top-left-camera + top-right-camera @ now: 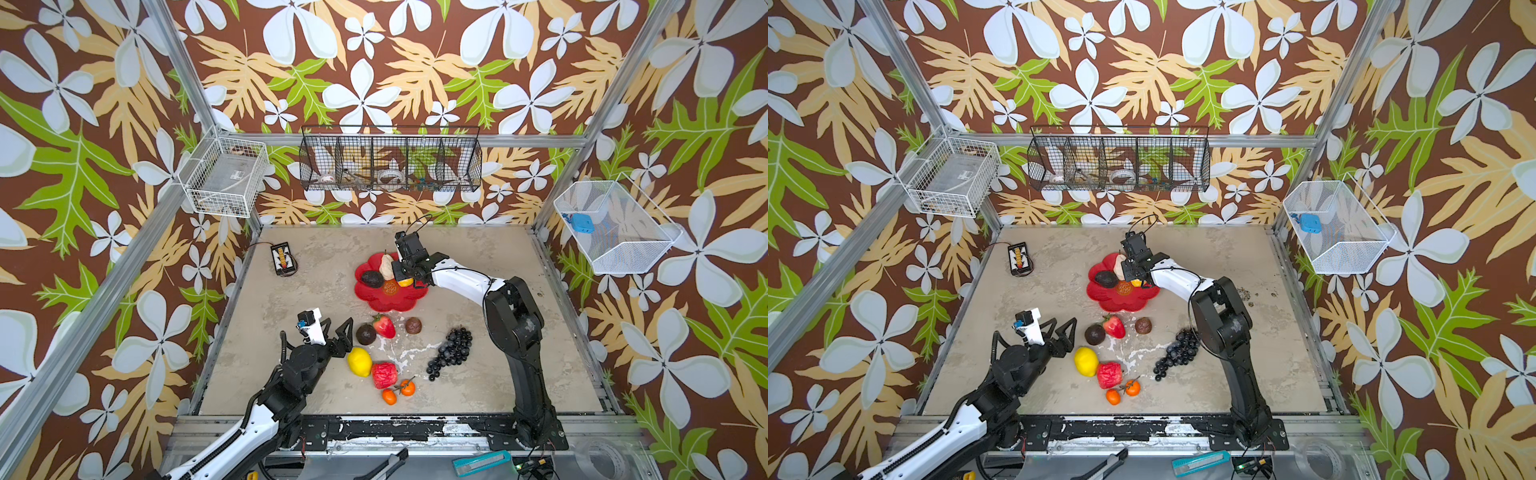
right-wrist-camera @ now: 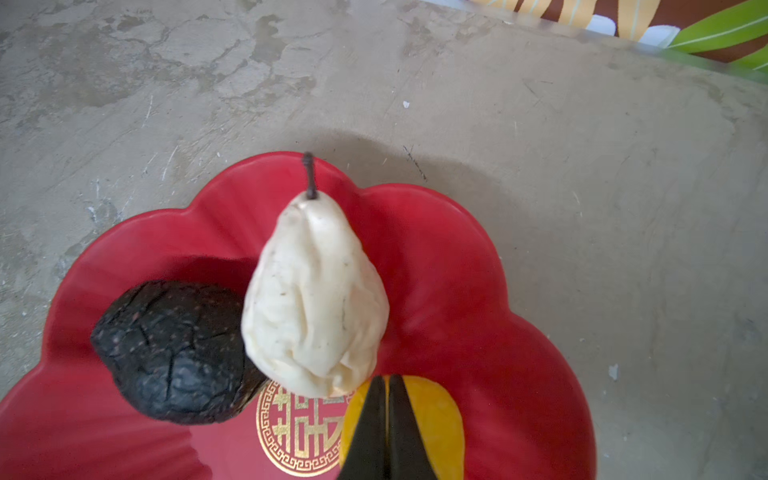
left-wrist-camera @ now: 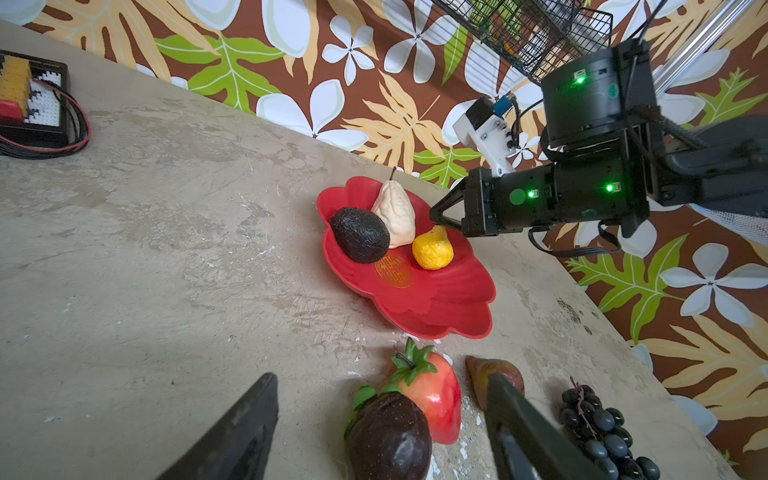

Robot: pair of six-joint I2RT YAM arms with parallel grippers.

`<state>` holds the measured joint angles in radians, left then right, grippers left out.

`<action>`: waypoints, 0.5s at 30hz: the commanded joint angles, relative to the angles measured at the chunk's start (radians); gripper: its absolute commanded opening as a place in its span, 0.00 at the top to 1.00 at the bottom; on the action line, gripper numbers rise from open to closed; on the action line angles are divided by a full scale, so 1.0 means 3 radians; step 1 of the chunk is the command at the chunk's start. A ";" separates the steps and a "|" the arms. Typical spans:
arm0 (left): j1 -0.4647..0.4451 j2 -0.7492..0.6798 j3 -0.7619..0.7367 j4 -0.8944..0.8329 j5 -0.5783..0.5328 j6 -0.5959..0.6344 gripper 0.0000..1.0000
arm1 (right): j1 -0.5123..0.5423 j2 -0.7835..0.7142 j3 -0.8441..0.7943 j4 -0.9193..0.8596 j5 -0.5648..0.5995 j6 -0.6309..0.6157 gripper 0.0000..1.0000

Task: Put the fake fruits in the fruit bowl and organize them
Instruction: 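Carry the yellow fruit onto the red plate beside the pear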

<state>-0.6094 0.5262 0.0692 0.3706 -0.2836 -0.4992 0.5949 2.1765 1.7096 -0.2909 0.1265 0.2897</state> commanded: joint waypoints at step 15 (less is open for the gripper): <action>0.0007 -0.0005 0.0019 0.0063 0.0005 -0.0029 0.21 | -0.0106 0.0127 0.0059 0.0047 -0.0010 0.0169 0.93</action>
<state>-0.6094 0.5255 0.0692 0.3706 -0.2836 -0.4992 0.5636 2.2051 1.7214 -0.2615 0.1066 0.3359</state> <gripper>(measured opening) 0.791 0.065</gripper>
